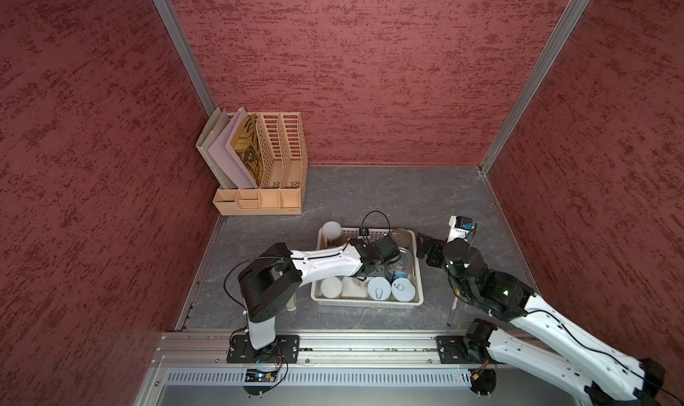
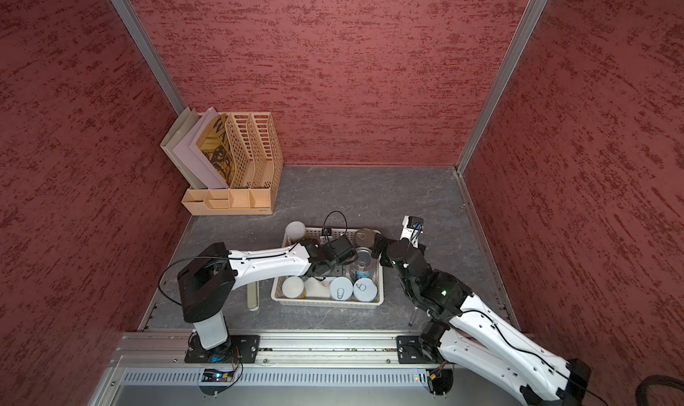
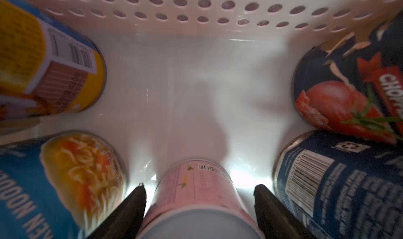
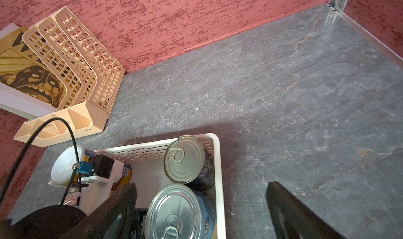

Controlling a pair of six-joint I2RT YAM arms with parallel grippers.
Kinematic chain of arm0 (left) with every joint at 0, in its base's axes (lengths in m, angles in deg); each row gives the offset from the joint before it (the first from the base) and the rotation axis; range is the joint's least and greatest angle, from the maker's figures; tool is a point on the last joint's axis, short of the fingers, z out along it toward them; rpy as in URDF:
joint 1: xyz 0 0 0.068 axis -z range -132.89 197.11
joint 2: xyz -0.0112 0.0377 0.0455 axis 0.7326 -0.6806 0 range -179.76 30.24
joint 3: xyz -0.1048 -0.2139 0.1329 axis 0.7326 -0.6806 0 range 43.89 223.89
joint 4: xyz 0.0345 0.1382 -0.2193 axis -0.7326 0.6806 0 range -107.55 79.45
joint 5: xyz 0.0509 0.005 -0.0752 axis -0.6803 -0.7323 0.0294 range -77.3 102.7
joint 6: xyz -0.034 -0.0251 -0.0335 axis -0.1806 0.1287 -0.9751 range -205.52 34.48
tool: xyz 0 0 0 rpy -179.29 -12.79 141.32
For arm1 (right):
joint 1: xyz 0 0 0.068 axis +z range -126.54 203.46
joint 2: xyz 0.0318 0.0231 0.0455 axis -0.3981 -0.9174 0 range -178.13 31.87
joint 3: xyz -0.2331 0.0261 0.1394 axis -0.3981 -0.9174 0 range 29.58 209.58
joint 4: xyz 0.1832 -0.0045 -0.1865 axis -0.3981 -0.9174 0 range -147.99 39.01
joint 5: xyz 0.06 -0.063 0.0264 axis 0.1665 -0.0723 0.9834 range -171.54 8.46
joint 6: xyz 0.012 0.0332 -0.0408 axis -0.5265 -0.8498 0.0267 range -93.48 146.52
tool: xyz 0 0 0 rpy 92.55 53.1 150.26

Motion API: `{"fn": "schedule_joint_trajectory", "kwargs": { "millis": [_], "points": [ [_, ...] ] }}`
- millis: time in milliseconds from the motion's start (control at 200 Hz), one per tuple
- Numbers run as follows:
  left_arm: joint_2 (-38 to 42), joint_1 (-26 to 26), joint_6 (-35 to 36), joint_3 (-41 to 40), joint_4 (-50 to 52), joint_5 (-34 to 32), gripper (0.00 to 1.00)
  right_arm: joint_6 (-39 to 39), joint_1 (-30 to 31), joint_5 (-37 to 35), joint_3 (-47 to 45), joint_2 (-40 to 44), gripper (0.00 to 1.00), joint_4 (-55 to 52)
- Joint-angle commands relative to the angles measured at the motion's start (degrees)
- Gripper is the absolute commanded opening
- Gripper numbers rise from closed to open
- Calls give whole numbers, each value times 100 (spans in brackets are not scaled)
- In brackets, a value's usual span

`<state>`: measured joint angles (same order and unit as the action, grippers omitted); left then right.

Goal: Put the canned food in the basket
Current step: Place the canned food in the basket.

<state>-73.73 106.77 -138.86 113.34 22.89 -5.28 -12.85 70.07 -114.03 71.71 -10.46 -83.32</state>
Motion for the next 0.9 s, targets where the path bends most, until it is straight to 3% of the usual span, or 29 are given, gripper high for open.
{"fn": "schedule_joint_trajectory", "kwargs": {
  "millis": [0, 185, 331, 481, 897],
  "points": [
    [-131, 98, -189, -133, 131, 115, 52, 75, -56, 50, 93, -4, 98, 142],
    [-142, 108, -205, -144, 148, 57, 71, 85, -56, 32, 94, -29, 98, 157],
    [-90, 138, -182, -90, 213, 27, 72, 97, -56, 24, 93, -56, 98, 166],
    [22, 195, -130, -20, 309, -71, 97, 102, -56, 23, 102, -65, 98, 166],
    [513, 203, 266, 582, 704, -361, 100, 210, -77, 0, 110, -146, 98, 244]
  ]
}}
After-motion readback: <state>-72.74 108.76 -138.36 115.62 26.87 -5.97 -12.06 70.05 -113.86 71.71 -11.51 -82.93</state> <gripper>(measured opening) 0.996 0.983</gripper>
